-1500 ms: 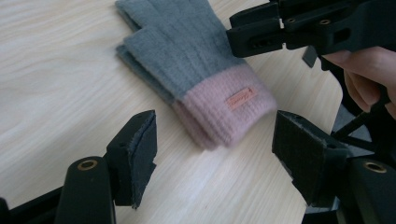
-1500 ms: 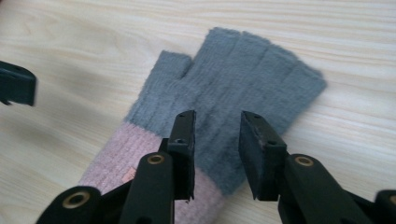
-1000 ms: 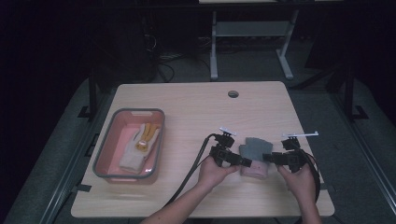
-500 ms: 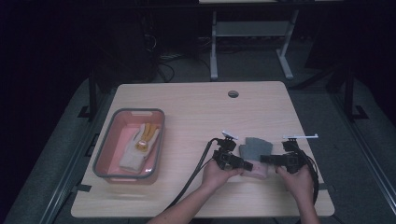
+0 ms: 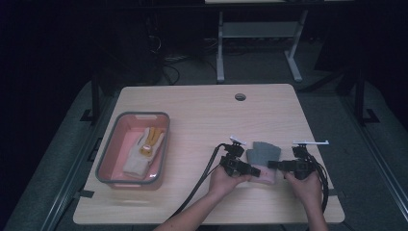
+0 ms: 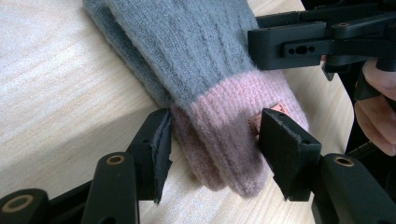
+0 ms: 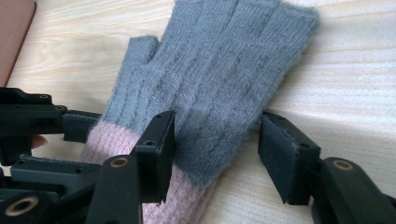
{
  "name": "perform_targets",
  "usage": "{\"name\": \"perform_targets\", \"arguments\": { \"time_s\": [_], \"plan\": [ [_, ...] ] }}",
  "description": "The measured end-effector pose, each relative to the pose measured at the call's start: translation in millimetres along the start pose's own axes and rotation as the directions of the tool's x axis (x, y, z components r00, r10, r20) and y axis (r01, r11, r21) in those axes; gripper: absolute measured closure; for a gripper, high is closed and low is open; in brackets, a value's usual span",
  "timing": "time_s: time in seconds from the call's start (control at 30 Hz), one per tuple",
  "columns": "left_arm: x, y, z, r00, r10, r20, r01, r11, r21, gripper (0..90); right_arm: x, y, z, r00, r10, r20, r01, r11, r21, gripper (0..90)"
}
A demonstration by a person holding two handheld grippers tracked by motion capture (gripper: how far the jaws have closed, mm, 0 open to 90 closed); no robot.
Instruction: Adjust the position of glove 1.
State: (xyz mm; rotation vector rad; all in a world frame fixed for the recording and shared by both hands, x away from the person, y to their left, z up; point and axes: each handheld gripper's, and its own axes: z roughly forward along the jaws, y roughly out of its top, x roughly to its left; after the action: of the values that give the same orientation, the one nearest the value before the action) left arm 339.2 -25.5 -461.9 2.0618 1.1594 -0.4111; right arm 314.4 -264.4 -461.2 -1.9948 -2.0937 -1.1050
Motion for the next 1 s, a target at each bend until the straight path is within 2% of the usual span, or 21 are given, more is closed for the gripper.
{"name": "perform_targets", "arguments": {
  "time_s": [0.23,0.43,0.6,0.7,0.83,0.93,1.0],
  "plan": [
    [0.9,0.2,0.0,0.9998,-0.02,0.003,0.02,0.9998,0.003,45.2,0.3,-2.9,1.5,0.9995,0.026,-0.019,-0.026,1.0,-0.015,51.2],
    [1.8,1.2,0.9,0.9992,-0.038,0.008,0.038,0.9993,0.003,46.2,-2.3,-4.6,4.0,0.9952,0.07,-0.068,-0.071,0.997,-0.014,58.2],
    [6.0,2.8,1.9,0.9973,-0.066,0.033,0.065,0.9978,0.01,49.6,-6.1,-5.4,6.1,0.9868,0.113,-0.117,-0.114,0.993,-0.008,62.3],
    [5.5,3.1,4.1,0.996,-0.078,0.044,0.078,0.9969,0.002,50.4,-7.5,-5.7,6.8,0.9835,0.129,-0.128,-0.13,0.991,-0.007,63.8],
    [6.9,3.4,4.3,0.9966,-0.064,0.053,0.064,0.9979,0.008,54.1,-7.5,-5.6,7.5,0.9824,0.135,-0.129,-0.136,0.991,-0.002,66.7],
    [6.9,3.8,3.6,0.9966,-0.058,0.058,0.058,0.9983,0.005,57.9,-9.2,-5.6,8.5,0.9754,0.156,-0.156,-0.157,0.988,0.003,72.4],
    [6.6,4.2,3.1,0.9972,-0.048,0.056,0.048,0.9988,0.007,58.8,-8.6,-5.3,8.0,0.975,0.157,-0.157,-0.159,0.987,0.001,74.8]
  ]
}}
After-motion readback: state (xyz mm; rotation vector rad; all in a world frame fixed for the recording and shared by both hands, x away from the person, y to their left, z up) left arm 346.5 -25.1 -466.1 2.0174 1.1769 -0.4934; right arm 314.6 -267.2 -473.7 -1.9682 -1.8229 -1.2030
